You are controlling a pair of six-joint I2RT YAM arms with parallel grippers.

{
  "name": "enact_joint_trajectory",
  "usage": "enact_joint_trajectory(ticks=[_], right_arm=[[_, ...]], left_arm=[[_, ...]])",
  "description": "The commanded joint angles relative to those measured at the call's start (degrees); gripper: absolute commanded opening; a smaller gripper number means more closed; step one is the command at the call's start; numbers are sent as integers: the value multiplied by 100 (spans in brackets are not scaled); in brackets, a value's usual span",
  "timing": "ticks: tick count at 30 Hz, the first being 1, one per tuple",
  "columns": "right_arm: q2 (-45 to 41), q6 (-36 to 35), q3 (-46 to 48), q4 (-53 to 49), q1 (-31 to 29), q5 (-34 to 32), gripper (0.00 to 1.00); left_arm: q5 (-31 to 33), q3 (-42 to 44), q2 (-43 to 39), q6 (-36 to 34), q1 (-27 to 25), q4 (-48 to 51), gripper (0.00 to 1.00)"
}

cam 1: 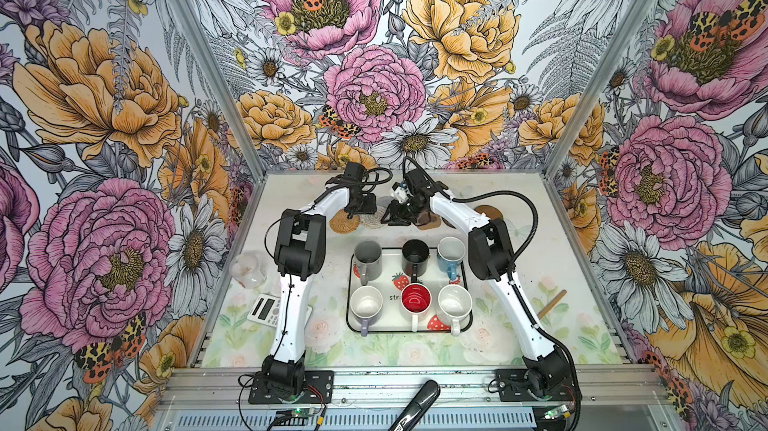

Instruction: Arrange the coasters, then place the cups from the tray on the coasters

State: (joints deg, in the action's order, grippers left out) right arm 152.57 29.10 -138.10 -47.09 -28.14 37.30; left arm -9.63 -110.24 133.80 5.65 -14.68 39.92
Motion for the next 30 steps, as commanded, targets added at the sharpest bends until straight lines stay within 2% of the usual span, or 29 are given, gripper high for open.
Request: enact_joint_trajectory(ticks=[1, 8, 12, 19, 26, 30], right_arm=[[168, 104, -259, 86, -99, 220, 38], [-71, -18, -182, 68, -121, 189, 42], [-165, -63, -167, 28, -104, 214, 45], [-434, -219, 42, -59, -19, -32, 49], [-636, -287, -30, -81, 124, -340, 48], [-571, -308, -229, -72, 184, -501, 42]], left_arm=[[142, 101, -322, -50, 30, -162, 52], [372, 198, -320, -56, 103, -163, 51], [510, 260, -378, -71, 167, -162, 47], [710, 424, -453, -64, 404, -168, 47], [730, 418, -493, -29, 418, -192, 47], [583, 388, -577, 30, 365, -221, 47]])
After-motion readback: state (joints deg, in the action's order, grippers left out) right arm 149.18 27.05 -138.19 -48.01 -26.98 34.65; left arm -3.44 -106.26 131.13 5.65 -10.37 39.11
